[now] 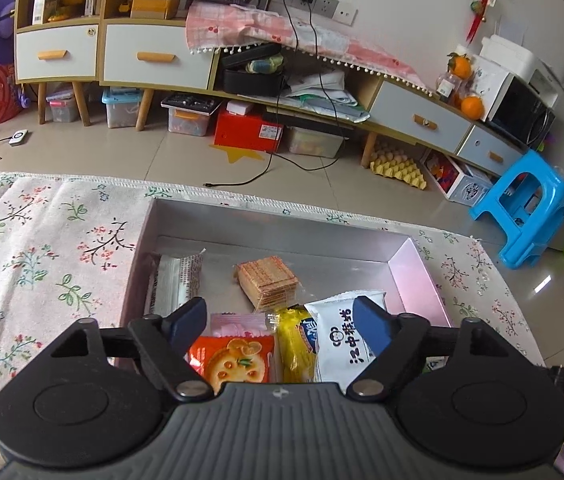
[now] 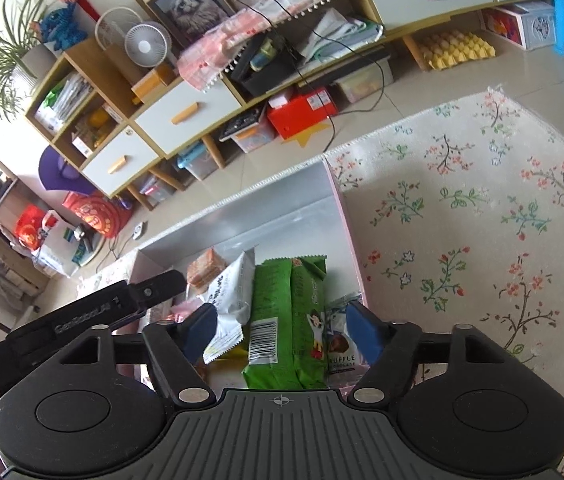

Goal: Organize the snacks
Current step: 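Carry the wafer and foil packet into the pink box and open both tools, then withdraw both tools from the box toward the red wrapped packets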

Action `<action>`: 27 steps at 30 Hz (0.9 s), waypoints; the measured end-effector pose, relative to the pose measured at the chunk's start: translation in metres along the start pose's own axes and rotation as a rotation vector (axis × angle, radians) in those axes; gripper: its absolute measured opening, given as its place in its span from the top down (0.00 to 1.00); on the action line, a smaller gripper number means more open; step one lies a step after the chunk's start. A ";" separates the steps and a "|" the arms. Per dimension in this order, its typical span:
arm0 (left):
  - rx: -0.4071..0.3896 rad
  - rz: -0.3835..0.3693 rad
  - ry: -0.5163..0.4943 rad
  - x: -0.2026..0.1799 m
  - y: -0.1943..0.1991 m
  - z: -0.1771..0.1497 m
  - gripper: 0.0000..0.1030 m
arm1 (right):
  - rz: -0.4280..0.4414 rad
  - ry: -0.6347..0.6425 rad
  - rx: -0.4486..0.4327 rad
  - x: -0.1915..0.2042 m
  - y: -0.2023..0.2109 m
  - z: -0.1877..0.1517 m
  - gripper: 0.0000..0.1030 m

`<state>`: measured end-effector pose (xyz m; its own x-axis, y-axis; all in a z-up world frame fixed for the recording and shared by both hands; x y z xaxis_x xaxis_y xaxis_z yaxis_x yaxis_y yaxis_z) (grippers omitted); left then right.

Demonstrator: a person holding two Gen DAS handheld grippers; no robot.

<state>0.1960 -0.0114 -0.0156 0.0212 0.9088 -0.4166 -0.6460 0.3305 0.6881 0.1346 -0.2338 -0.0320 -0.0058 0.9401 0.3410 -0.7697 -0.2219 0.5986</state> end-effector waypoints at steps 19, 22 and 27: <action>-0.022 0.060 -0.045 0.014 0.070 -0.028 0.00 | -0.060 0.143 -0.023 0.021 0.049 -0.012 0.08; -0.009 0.073 -0.055 0.018 0.077 -0.034 0.00 | -0.069 0.165 -0.020 0.023 0.054 -0.016 0.08; -0.011 0.089 -0.076 0.033 0.088 -0.048 0.00 | -0.077 0.235 -0.013 0.032 0.061 -0.029 0.07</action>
<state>0.1031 0.0352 0.0021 0.0212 0.9512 -0.3079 -0.6563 0.2456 0.7134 0.0688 -0.2098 -0.0051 -0.0940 0.9889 0.1153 -0.7815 -0.1451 0.6068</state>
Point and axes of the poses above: each gripper's, at about its wrist camera, not at the fingertips, and y roughly against the way its jaws point, x to its left, z to its top, the point moved 1 cm from there along -y, roughly the way its jaws point, and after that the axes turned 15 degrees about y, right-handed, at the moved point
